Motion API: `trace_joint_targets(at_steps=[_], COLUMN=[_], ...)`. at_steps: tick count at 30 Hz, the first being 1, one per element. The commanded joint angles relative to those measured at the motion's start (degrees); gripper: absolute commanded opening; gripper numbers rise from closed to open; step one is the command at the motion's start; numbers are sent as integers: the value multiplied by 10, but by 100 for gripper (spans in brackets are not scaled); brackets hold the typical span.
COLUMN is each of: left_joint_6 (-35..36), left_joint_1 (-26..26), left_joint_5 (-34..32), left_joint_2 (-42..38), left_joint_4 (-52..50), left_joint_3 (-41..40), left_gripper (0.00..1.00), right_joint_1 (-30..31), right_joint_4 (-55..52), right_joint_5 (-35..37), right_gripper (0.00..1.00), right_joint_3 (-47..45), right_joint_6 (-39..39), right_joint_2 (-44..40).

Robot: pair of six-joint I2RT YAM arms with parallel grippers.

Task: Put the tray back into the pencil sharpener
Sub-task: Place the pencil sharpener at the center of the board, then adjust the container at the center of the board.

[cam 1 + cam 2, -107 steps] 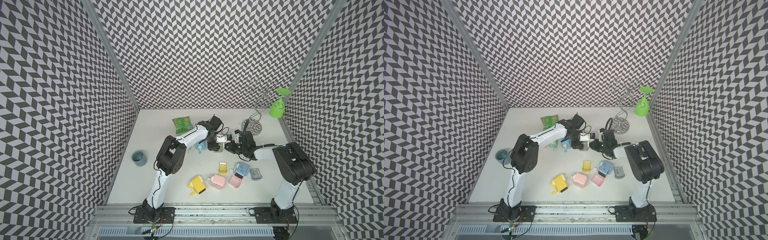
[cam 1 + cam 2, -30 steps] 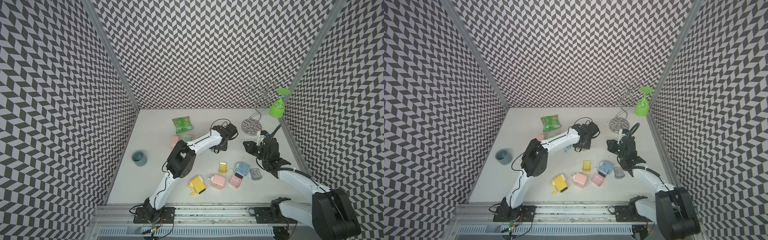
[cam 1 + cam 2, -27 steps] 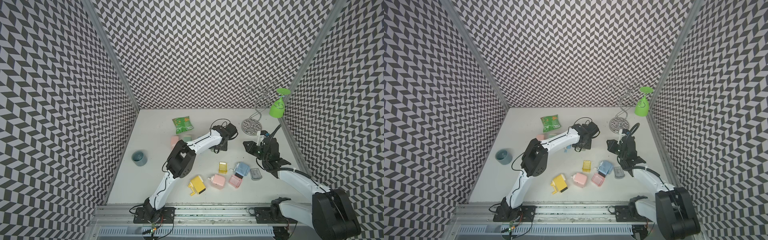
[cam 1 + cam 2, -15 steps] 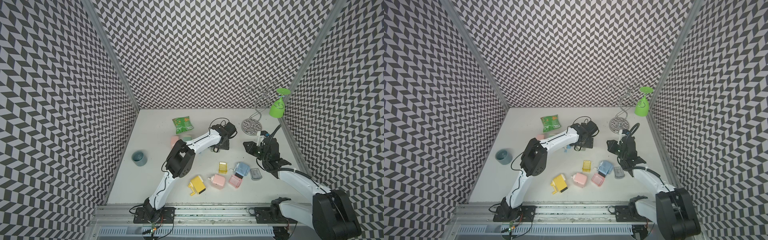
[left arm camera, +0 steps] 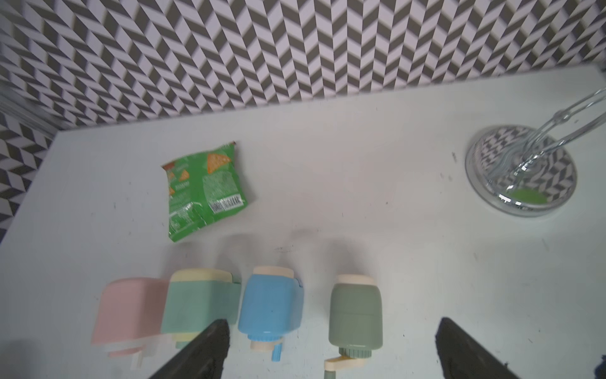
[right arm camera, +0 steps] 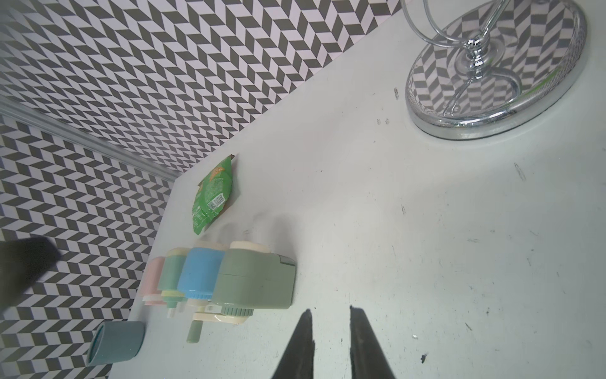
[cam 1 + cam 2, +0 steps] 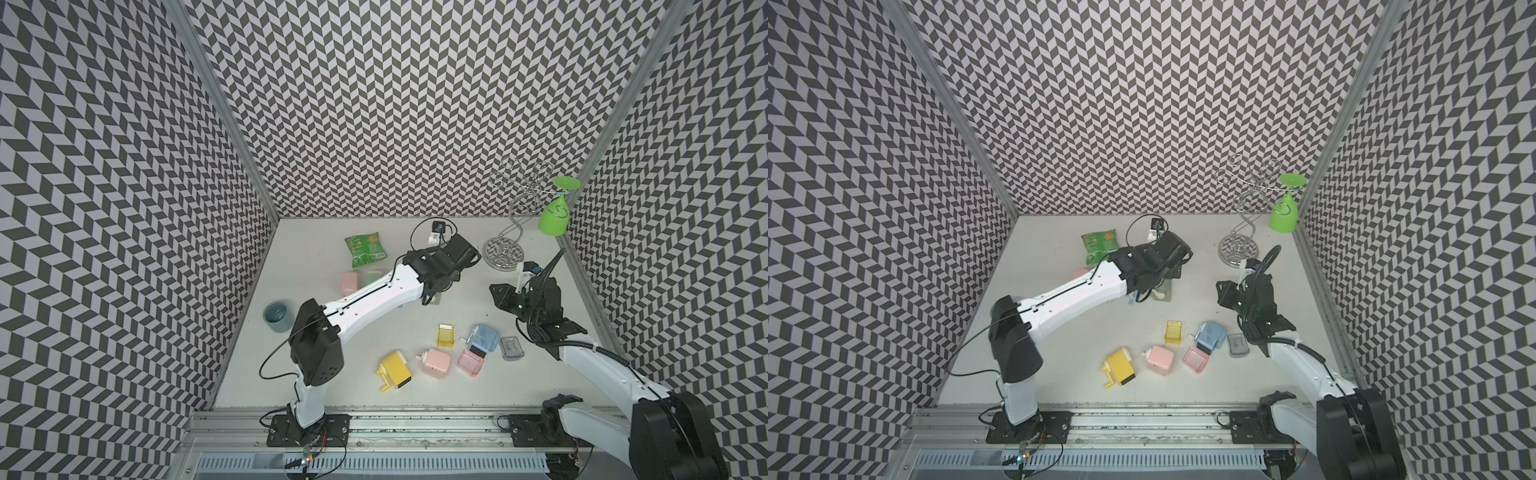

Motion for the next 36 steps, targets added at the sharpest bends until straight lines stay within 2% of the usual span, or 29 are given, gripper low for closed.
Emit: trace_joint_targets(at_steps=[1,3,7,13,18,22,25,28,32,36], left_joint_6=[57,106,234,308,371,372,363,372,303,257], left_joint_1=[7,8,13,49,113,175,204,213,254,278], left_joint_5=[-80,-67,24,106,237,324,344,347,359,386], left_joint_2=[-64,-113,-205,-279,-376,-433,-465,-495,-517,-535], left_joint_4=[120,201,379,468,550,516,490,481,456,466], left_joint_3=[-97,-168,-308,-428,-541,-547,-556,-584,-605,-624], left_gripper=[100,99,99,100,100,100,100,99,100,99], right_joint_1=[-2,0,33,115,188,254,295,333,377,391], right_joint_4=[-2,-19,-65,-120,-164,-231,-252,-233,-208,-260], right_joint_5=[-16,-23,-6,49,44,43,30,14,13,42], right_gripper=[22,22,23,31,37,41,41,41,43,43], right_joint_3=[3,10,35,76,134,209,237,226,188,191], right_joint_6=[-40,-55,-84,-123,-161,-198,-244,-312,-381,-369], right_joint_2=[-13,-8,1,3,22,49,58,41,4,-7])
